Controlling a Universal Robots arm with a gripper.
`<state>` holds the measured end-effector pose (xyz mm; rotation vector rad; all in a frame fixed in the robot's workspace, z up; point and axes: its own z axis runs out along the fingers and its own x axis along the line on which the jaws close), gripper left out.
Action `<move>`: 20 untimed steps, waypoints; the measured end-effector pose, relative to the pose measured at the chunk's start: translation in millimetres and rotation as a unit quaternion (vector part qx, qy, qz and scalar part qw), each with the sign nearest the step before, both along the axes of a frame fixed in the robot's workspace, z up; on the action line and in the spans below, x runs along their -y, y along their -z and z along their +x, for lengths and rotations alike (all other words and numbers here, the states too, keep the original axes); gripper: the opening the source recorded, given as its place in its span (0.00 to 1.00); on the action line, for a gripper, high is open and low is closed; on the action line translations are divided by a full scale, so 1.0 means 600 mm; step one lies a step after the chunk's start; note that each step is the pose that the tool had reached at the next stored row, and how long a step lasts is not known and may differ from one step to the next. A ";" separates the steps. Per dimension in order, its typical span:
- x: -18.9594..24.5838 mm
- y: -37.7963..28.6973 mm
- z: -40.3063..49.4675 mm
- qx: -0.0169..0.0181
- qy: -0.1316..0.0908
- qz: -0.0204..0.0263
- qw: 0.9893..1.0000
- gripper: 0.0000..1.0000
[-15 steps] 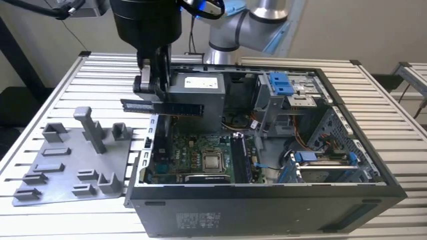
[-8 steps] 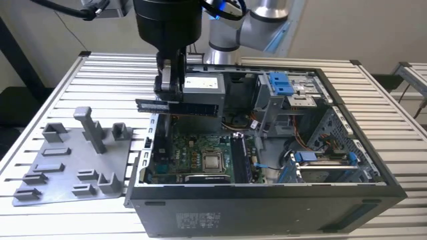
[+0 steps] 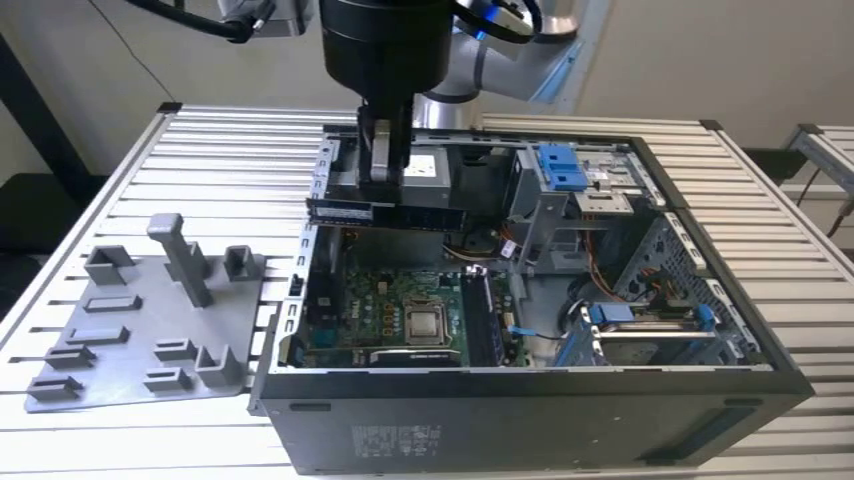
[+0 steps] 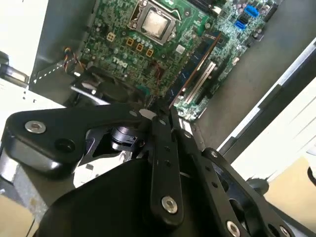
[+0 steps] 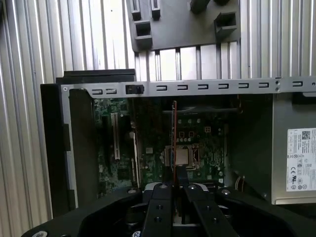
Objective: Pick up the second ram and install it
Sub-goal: 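Pick up the second ram and move it above second insertion slot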
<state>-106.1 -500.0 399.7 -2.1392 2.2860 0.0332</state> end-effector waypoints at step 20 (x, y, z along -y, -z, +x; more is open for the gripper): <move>0.0001 0.000 0.127 -0.003 0.000 0.000 1.000 0.14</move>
